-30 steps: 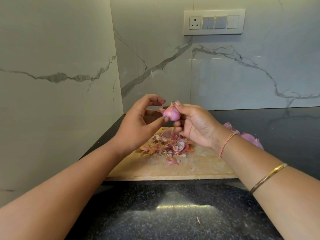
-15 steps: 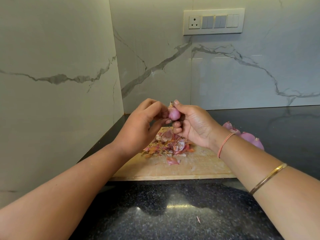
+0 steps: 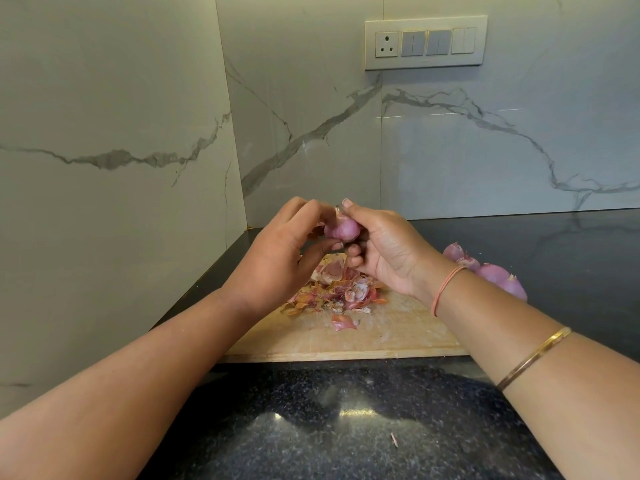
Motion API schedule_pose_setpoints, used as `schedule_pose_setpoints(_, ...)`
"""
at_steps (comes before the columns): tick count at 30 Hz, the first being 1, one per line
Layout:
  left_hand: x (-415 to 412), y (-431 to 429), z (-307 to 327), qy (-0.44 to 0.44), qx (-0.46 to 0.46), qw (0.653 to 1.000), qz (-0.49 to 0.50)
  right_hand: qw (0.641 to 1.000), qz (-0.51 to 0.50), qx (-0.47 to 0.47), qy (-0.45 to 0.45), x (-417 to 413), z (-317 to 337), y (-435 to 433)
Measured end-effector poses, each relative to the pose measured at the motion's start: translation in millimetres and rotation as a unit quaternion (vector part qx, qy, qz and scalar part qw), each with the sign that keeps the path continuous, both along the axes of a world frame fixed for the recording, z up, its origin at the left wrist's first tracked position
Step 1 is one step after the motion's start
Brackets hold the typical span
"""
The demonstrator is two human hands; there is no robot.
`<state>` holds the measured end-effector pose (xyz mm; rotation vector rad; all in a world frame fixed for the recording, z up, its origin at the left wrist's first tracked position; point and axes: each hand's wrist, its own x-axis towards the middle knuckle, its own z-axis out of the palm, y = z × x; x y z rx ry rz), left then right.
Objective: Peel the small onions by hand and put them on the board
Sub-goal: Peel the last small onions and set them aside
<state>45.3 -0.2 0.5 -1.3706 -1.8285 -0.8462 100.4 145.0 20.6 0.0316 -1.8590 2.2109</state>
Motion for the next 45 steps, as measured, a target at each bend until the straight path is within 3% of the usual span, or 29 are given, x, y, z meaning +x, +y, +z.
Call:
schedule_pose_setpoints(14, 1, -1, -1, 0.016, 0.021, 0.999, 0.026, 1.000, 0.000, -0.024, -0.009, 1, 1, 0)
schedule_pose_setpoints(22, 4, 1, 1, 0.014, 0.016, 1.000, 0.000, 0.998, -0.046, 0.037, 0.012, -1, -1, 0)
schedule_pose_setpoints(45, 8, 3, 1, -0.015, 0.034, 0.999, -0.003, 0.999, -0.034, 0.004, 0.005, 2, 2, -1)
